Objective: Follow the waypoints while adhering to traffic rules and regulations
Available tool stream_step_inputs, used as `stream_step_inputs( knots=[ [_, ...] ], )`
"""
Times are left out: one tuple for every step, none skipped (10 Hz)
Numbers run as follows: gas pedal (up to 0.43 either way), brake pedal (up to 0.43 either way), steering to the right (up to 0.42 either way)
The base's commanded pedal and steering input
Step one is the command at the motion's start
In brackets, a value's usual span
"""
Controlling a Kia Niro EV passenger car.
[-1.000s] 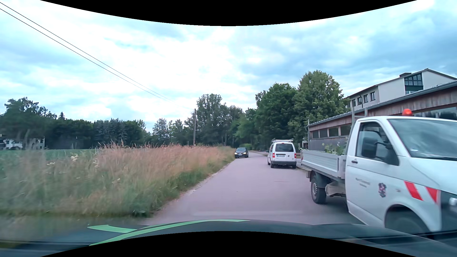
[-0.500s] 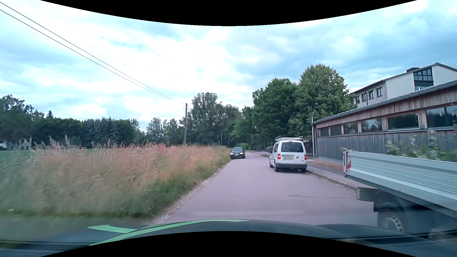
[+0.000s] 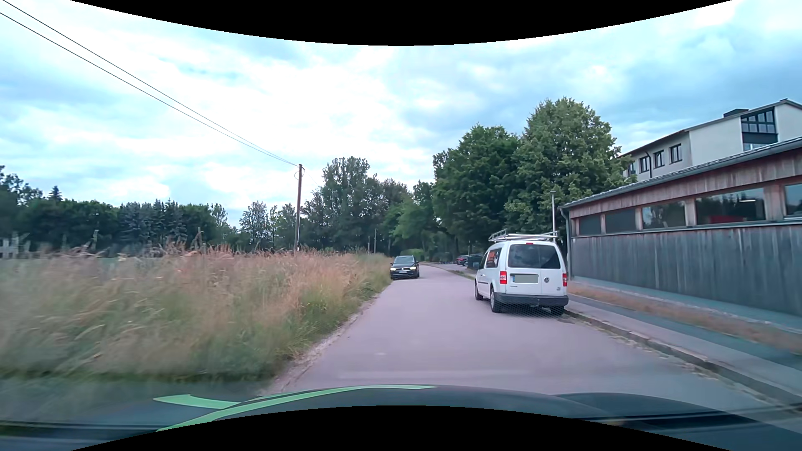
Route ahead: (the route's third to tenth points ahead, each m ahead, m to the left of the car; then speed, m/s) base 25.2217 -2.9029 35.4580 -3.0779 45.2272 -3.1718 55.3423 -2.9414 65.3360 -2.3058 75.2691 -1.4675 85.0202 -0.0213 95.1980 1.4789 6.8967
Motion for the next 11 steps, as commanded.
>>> stream_step_inputs(
  knots=[
    [0.157, 0.000, 0.036],
    [0.138, 0.000, 0.036],
    [0.130, 0.000, 0.035],
    [0.118, 0.000, 0.033],
    [0.118, 0.000, 0.033],
    [0.110, 0.000, 0.032],
    [0.079, 0.000, 0.032],
    [0.067, 0.000, 0.032],
    [0.059, 0.000, 0.033],
    [0.047, 0.000, 0.035],
    [0.047, 0.000, 0.041]
  ],
)
